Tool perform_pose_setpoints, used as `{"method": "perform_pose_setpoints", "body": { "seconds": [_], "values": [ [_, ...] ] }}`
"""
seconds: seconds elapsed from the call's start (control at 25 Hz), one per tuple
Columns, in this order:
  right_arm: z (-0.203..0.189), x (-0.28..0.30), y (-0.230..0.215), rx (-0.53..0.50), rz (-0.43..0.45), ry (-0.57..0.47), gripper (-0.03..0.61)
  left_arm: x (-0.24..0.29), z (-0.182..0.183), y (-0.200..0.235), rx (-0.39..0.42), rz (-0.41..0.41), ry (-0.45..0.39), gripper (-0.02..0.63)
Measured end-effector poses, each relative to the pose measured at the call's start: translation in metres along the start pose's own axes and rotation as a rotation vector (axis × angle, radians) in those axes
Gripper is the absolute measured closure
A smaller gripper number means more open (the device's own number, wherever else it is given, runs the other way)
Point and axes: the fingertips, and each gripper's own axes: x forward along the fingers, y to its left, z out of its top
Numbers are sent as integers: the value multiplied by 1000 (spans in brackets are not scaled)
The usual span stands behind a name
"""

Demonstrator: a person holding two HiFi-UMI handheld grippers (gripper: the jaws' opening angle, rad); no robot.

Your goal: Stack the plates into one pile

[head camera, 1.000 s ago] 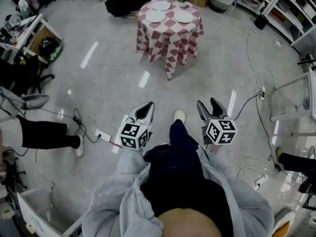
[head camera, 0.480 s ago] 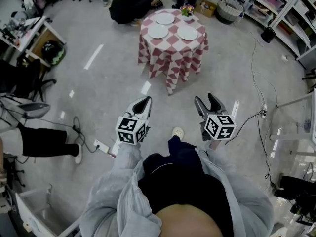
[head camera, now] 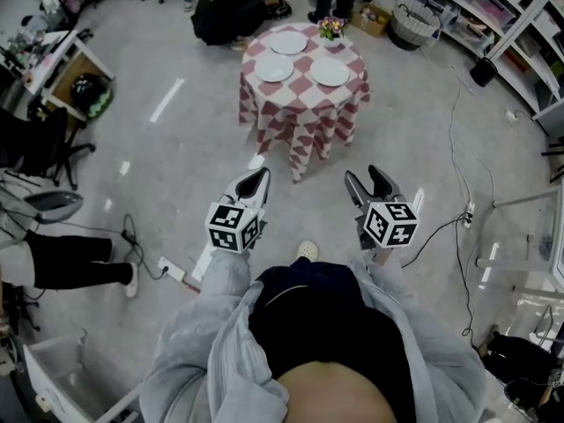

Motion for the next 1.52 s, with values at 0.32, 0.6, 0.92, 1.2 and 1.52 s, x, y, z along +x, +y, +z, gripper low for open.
{"method": "perform_pose_setpoints", "body": {
  "seconds": [0.32, 0.6, 0.92, 1.2, 1.52],
  "values": [
    [-4, 11, -20, 24, 21, 34, 303, 22, -12, -14, -38, 6, 27, 598],
    [-15, 15, -32, 79, 5, 52, 302, 29, -23, -7, -64, 15, 68, 598],
    [-9, 57, -52, 104, -16, 59, 303, 70, -23, 17, -54, -12, 99, 598],
    [34, 123, -67, 106, -12, 50, 303, 124, 11, 70, -62, -12, 82, 598],
    [85, 185, -87, 125, -47, 30, 304, 187, 64, 119, -17, -53, 78, 598]
  ]
}}
